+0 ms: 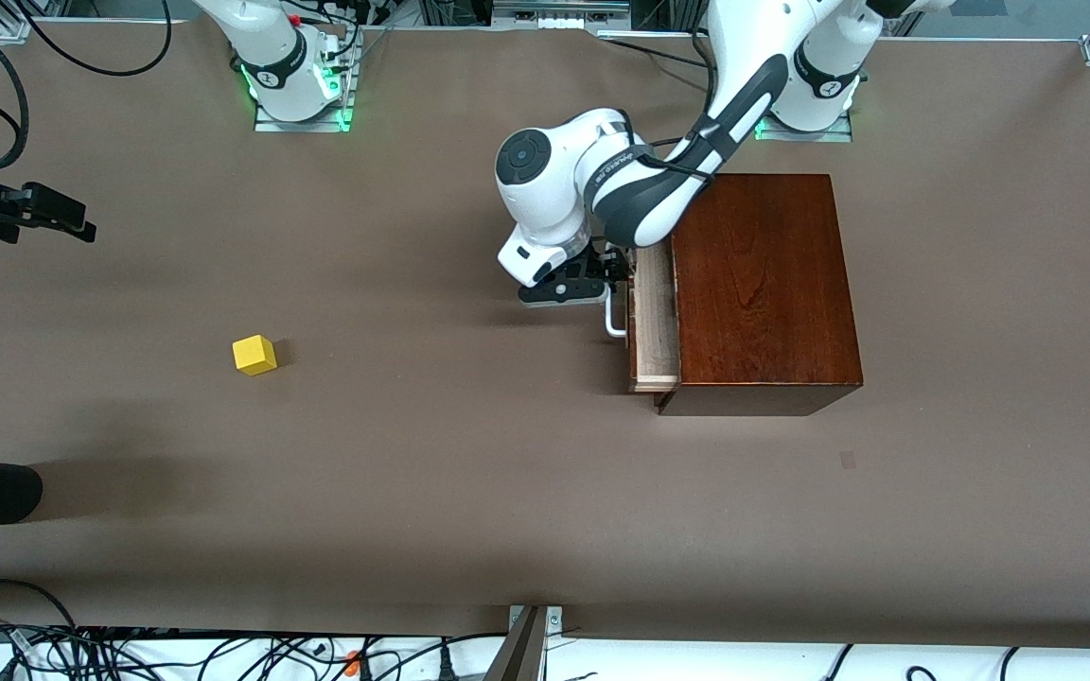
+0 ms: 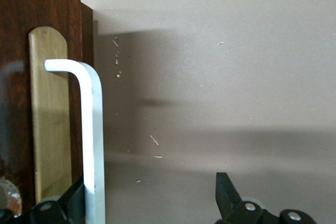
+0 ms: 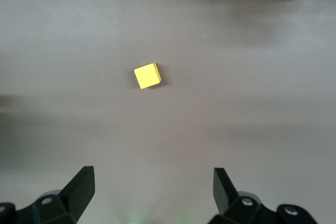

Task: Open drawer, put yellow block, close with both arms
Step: 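Pull the drawer open by its handle with the left gripper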

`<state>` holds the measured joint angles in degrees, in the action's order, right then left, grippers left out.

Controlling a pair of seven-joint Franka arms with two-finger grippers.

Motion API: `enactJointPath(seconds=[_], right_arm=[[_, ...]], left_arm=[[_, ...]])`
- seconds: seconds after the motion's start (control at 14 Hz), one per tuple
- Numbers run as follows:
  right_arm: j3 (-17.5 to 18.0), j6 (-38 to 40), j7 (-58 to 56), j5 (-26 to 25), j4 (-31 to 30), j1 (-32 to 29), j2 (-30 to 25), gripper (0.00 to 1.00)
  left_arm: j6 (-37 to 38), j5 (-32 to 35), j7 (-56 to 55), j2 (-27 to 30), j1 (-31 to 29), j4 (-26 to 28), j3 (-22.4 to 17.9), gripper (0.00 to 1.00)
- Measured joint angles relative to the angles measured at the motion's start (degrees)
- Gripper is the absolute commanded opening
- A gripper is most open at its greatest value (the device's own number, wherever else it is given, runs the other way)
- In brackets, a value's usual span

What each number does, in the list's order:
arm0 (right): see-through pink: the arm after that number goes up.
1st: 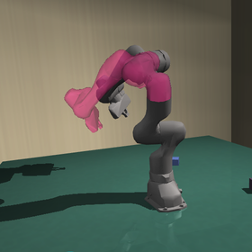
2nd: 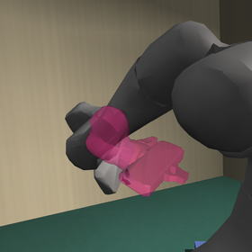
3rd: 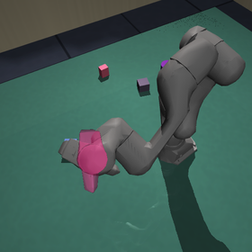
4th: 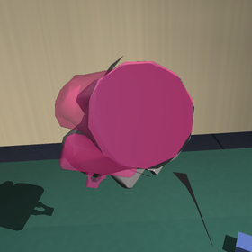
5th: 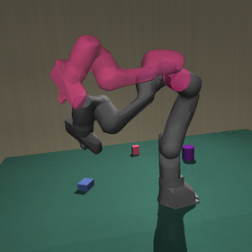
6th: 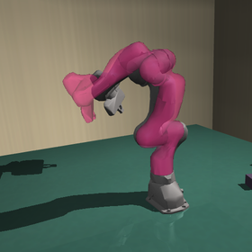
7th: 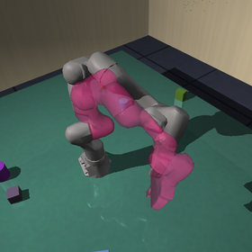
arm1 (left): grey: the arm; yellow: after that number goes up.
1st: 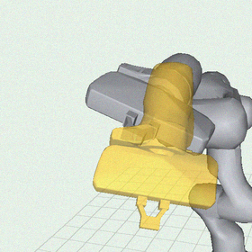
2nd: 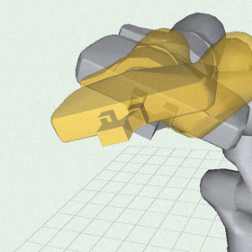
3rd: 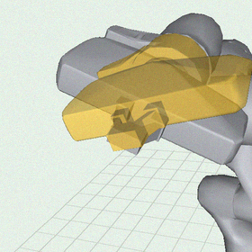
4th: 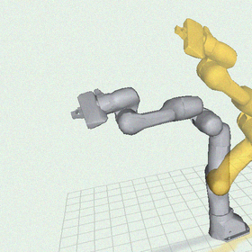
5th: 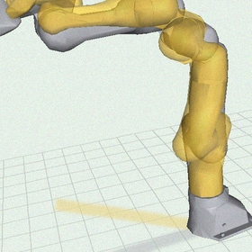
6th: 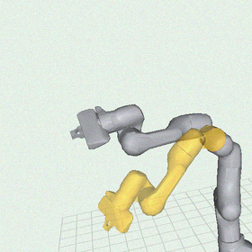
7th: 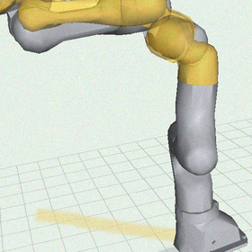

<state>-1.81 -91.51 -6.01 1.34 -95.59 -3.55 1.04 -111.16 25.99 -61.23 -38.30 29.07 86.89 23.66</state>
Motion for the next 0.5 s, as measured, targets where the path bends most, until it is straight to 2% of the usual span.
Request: enactJointPath(seconds=[0.5], right_arm=[[0.0, 0.0, 0.0, 0.0, 0.0, 0.0, 0.0, 1.00]], left_arm=[[0.0, 0.0, -1.6, -2.8, 2.4, -4.6, -0.1, 1.00]])
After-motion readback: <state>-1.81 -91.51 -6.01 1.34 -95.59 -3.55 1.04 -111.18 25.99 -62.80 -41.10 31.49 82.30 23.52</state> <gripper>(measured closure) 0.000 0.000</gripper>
